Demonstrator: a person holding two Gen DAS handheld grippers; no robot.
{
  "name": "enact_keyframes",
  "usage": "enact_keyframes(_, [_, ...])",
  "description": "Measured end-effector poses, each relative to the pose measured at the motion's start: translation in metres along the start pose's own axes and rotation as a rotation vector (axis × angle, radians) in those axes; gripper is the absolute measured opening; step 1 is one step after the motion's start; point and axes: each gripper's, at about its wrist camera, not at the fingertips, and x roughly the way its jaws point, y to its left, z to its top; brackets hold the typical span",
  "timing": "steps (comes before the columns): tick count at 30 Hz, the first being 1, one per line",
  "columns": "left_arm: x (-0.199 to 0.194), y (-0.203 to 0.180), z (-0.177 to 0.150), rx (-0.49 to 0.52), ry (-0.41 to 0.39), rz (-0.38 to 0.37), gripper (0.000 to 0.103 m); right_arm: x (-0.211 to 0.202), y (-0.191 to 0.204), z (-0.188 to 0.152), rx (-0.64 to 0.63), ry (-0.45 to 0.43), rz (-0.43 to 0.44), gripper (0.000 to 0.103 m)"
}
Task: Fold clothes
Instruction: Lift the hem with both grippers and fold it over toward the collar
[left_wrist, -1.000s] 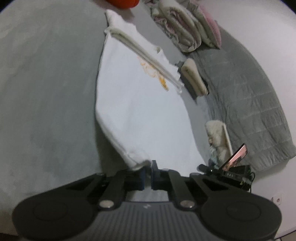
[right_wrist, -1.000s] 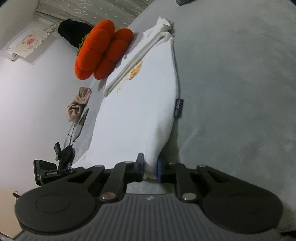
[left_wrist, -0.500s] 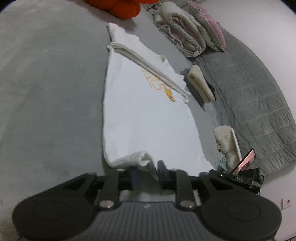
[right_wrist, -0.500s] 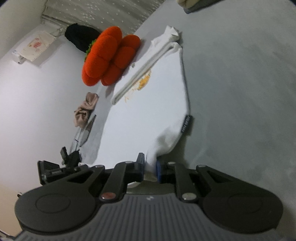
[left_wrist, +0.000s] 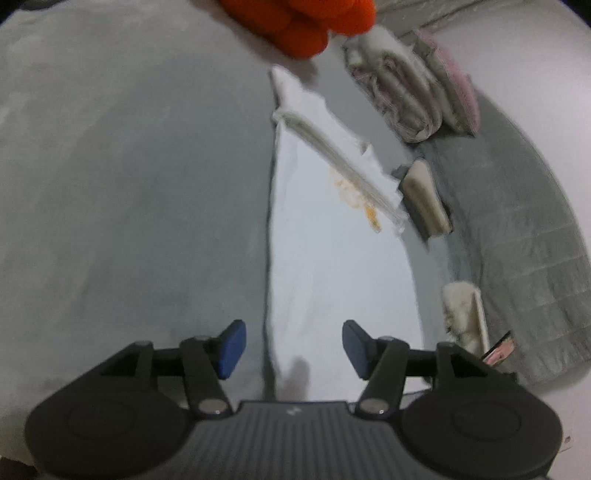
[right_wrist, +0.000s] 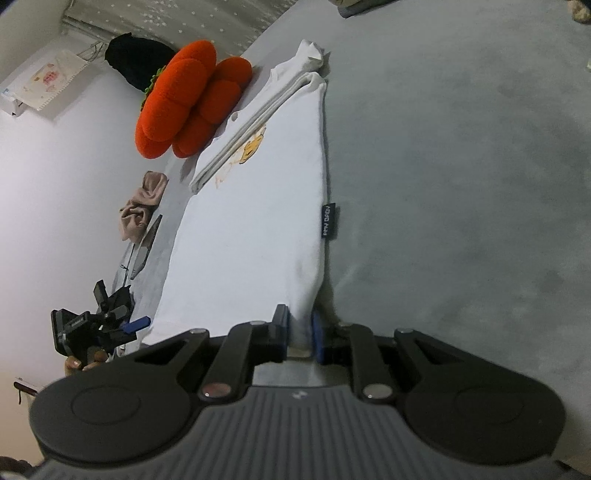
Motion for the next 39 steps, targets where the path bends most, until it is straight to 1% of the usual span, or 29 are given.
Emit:
enact_keyframes(7, [0.017, -0.007, 0.0, 0.034, 0.057, 0.003, 0.06, -0.001, -0.003, 0.004, 0.024, -0.022, -0.004, 0.027])
enact_keyframes(13, [0.031, -0.014, -0.003, 0.062, 0.11, -0.025, 0.06, 0.0, 0.001, 0.003, 0.005, -0.025, 0.001, 0.037])
enact_keyframes(18, [0.038, -0.017, -0.005, 0.067, 0.128, -0.045, 0.06, 0.004, 0.004, 0.004, -0.002, -0.024, -0.005, 0.038])
enact_keyframes(23, [0.044, -0.02, -0.009, 0.073, 0.129, -0.063, 0.06, 0.006, 0.007, 0.003, -0.017, -0.023, -0.01, 0.038])
enact_keyframes(26, [0.046, -0.022, -0.011, 0.083, 0.127, -0.068, 0.057, 0.009, 0.008, 0.002, -0.026, -0.021, -0.009, 0.038])
enact_keyframes(29, [0.048, -0.024, -0.014, 0.088, 0.118, -0.068, 0.052, 0.011, 0.01, 0.001, -0.037, -0.018, -0.009, 0.038])
enact_keyframes(32, [0.05, -0.024, -0.016, 0.083, 0.107, -0.07, 0.043, 0.014, 0.013, 0.001, -0.049, -0.016, -0.01, 0.038])
enact_keyframes(34, [0.05, -0.023, -0.017, 0.074, 0.103, -0.065, 0.035, 0.015, 0.014, 0.0, -0.056, -0.016, -0.01, 0.038])
enact_keyframes(36, [0.051, -0.022, -0.018, 0.065, 0.099, -0.061, 0.023, 0.016, 0.015, 0.0, -0.061, -0.016, -0.01, 0.038])
enact_keyframes(37, [0.052, -0.021, -0.018, 0.061, 0.097, -0.059, 0.017, 0.016, 0.015, 0.0, -0.064, -0.017, -0.012, 0.037])
enact_keyframes(38, [0.052, -0.021, -0.018, 0.056, 0.095, -0.056, 0.015, 0.016, 0.015, 0.0, -0.066, -0.018, -0.016, 0.034])
enact_keyframes(39, [0.052, -0.02, -0.019, 0.052, 0.093, -0.054, 0.012, 0.016, 0.015, 0.0, -0.068, -0.019, -0.023, 0.028])
